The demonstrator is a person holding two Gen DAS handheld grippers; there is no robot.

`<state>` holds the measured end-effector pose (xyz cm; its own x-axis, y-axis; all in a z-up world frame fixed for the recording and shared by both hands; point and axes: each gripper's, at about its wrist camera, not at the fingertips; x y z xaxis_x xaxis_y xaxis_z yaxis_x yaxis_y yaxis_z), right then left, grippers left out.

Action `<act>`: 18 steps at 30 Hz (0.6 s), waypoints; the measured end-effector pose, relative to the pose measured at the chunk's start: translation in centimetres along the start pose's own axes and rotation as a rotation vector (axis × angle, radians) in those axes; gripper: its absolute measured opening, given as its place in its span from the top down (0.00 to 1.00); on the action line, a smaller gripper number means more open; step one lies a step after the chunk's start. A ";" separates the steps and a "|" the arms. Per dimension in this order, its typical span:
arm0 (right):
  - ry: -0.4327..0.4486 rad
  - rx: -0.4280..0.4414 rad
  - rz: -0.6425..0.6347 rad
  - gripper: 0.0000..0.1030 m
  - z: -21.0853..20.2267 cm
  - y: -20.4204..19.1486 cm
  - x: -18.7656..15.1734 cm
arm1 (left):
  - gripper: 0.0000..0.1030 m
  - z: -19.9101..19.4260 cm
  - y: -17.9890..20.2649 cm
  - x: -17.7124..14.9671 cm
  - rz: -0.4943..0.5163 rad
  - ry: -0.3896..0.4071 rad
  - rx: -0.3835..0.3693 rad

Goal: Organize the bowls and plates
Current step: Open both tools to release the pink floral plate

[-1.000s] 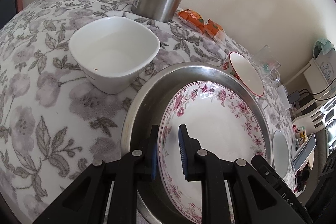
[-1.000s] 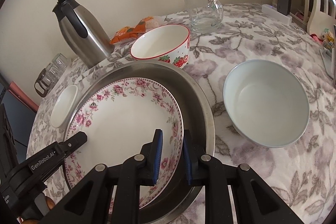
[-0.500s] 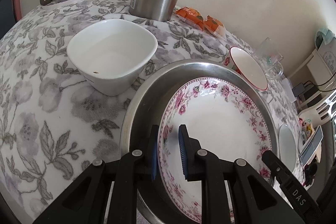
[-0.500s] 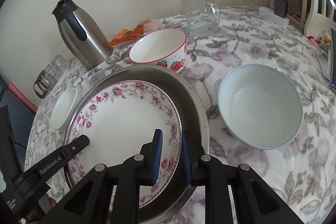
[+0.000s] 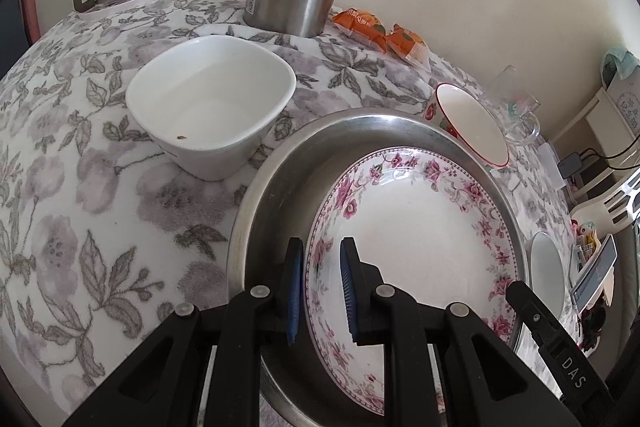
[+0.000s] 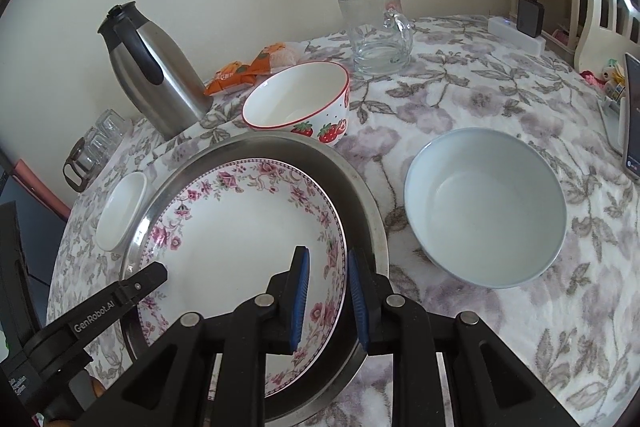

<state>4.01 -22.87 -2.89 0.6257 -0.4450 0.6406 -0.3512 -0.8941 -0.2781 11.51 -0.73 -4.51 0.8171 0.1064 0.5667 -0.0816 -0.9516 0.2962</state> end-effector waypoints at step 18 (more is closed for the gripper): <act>0.049 -0.018 -0.017 0.49 -1.5 -0.4 0.7 | 0.52 -2.2 0.7 0.7 0.043 0.032 0.048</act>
<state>3.55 -22.71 -1.25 0.5968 -0.4263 0.6798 -0.3537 -0.9002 -0.2541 10.71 -0.70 -2.20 0.7944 0.0738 0.6029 -0.0881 -0.9681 0.2345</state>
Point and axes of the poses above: each gripper's, at about its wrist camera, not at the fingertips, and z roughly the way its jaws point, y to its right, x to its top, and after that the axes turned 8 degrees about y, right-handed
